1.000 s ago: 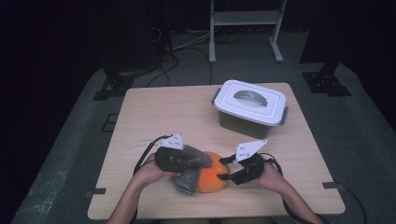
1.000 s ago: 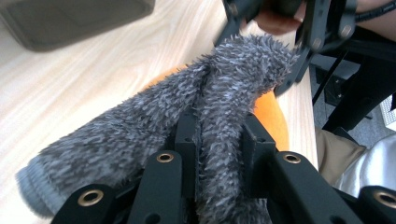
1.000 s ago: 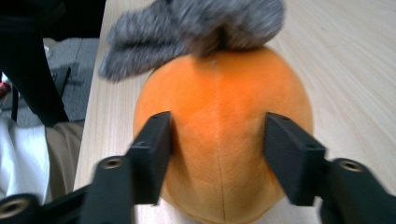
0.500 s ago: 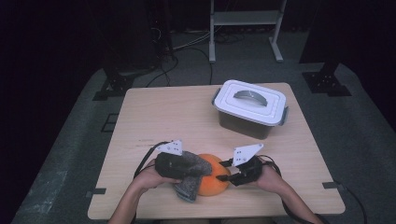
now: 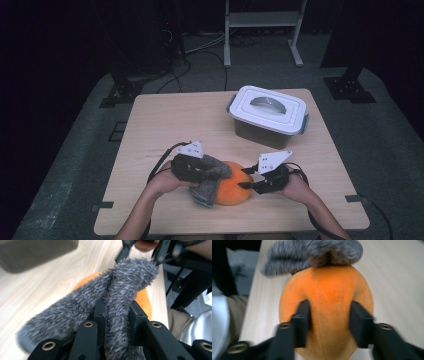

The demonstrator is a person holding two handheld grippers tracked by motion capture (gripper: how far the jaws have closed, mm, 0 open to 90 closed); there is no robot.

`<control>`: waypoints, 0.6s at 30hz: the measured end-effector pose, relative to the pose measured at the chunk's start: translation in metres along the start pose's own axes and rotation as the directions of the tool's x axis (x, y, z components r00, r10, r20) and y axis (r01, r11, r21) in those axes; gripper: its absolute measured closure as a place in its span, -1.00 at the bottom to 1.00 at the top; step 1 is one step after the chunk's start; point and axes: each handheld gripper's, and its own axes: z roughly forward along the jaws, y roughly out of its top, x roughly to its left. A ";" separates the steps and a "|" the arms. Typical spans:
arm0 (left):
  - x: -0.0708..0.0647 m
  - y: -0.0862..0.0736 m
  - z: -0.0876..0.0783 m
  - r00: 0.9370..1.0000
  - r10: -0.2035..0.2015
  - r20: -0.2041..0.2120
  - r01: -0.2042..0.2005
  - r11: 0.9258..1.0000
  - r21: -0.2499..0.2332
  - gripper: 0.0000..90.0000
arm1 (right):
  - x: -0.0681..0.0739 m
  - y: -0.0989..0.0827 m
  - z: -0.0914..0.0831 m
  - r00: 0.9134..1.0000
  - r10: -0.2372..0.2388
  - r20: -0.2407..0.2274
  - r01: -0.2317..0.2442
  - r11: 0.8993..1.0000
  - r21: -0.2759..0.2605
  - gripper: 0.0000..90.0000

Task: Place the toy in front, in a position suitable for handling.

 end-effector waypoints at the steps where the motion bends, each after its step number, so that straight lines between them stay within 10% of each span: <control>1: -0.001 -0.002 0.002 1.000 -0.004 0.004 0.004 1.000 -0.001 0.61 | -0.003 -0.002 0.000 0.999 0.036 -0.018 -0.036 0.999 -0.003 -0.01; 4: -0.004 -0.007 0.006 1.000 -0.009 0.019 0.010 1.000 -0.017 0.61 | -0.008 -0.006 -0.002 0.989 0.140 -0.052 -0.142 0.990 -0.026 -0.27; 12: -0.018 -0.013 0.008 0.998 0.010 0.057 -0.010 1.000 -0.005 0.62 | -0.008 -0.009 0.009 0.975 0.203 -0.087 -0.203 0.979 0.005 -0.43; 18: -0.015 -0.012 0.000 0.998 0.001 0.058 0.002 0.999 -0.050 0.61 | -0.003 -0.009 0.011 0.986 0.159 -0.053 -0.158 0.987 0.024 0.16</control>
